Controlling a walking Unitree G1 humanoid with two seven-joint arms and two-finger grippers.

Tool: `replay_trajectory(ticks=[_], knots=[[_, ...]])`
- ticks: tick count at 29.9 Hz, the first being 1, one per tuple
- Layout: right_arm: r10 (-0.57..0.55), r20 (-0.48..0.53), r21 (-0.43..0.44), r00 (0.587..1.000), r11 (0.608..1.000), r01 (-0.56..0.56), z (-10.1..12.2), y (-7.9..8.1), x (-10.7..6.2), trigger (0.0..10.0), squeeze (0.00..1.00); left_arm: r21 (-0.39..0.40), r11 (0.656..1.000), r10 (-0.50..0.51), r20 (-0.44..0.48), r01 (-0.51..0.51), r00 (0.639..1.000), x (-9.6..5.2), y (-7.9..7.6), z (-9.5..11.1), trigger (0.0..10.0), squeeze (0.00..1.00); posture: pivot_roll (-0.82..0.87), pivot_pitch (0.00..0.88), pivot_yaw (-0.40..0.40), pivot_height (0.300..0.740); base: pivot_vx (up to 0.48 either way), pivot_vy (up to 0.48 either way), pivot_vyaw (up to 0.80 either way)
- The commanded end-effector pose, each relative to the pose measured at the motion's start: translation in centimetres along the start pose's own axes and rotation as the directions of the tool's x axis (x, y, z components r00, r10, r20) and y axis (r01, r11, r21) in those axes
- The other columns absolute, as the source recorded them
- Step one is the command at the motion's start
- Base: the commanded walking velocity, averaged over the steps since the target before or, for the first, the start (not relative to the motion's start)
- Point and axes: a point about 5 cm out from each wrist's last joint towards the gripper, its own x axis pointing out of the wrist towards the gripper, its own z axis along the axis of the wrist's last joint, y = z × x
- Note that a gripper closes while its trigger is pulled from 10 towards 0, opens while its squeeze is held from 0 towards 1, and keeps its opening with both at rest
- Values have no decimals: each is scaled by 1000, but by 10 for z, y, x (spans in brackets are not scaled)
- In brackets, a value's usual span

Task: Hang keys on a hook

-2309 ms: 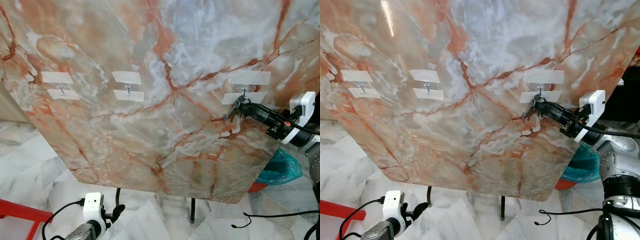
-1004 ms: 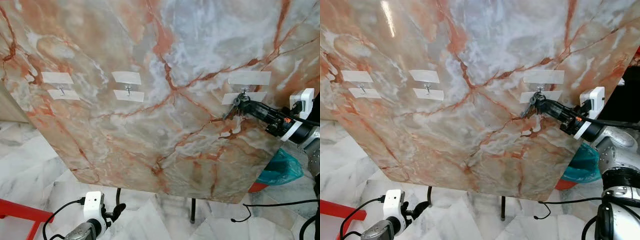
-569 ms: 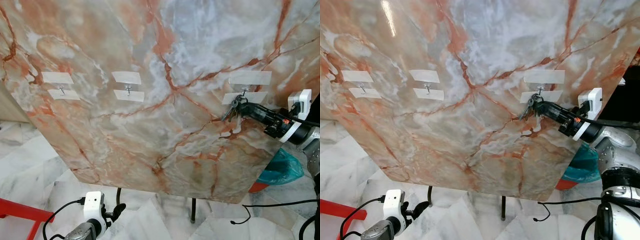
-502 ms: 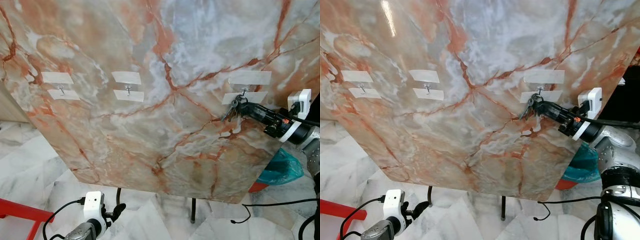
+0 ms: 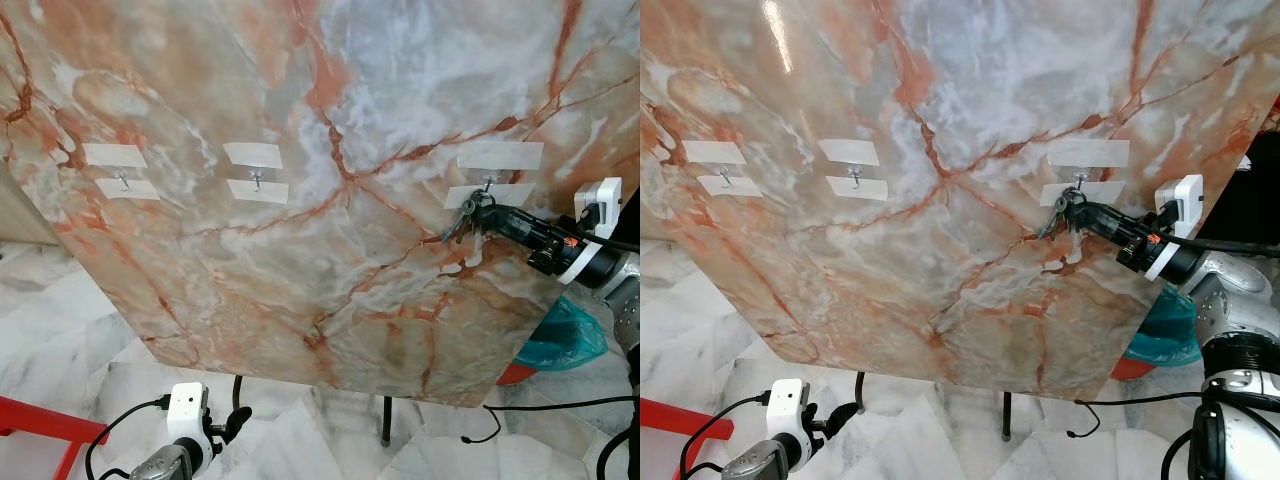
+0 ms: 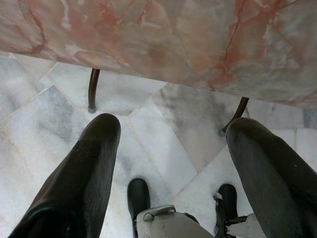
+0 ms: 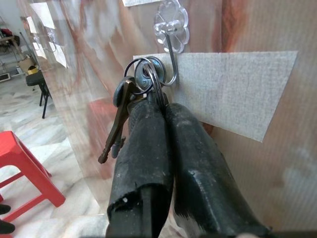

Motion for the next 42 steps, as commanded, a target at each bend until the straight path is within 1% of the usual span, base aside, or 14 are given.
replay_trajectory(ticks=[1, 8, 20, 33, 42], knots=[[5, 20, -18, 1000, 1000, -5, 6, -1, 3, 10000, 0, -3, 1000, 8, -8, -8, 1000, -2, 5, -1, 10000, 0, 71, 70, 71, 740, 0, 0, 0], [0, 31, -26, 1000, 1000, 1, 9, -1, 3, 10000, 0, -5, 1000, 8, -8, -8, 1000, -2, 5, -1, 10000, 0, 72, 69, 72, 740, 0, 0, 0], [-78, -12, 1, 997, 997, 78, 4, -7, 6, 10000, 0, -7, 1000, 9, -8, -9, 1000, -2, 5, 0, 10000, 0, 77, 66, 72, 740, 0, 0, 0], [-58, -38, -24, 998, 998, 57, -4, -4, 6, 10000, 0, 7, 1000, 8, -8, -8, 1000, -2, 5, 1, 10000, 0, 76, 65, 75, 740, 0, 0, 0], [-74, -41, -35, 996, 997, 72, -2, -5, 5, 10000, 0, 13, 1000, 7, -10, -7, 1000, -1, 5, 1, 10000, 0, 76, 68, 75, 740, 0, 0, 0]])
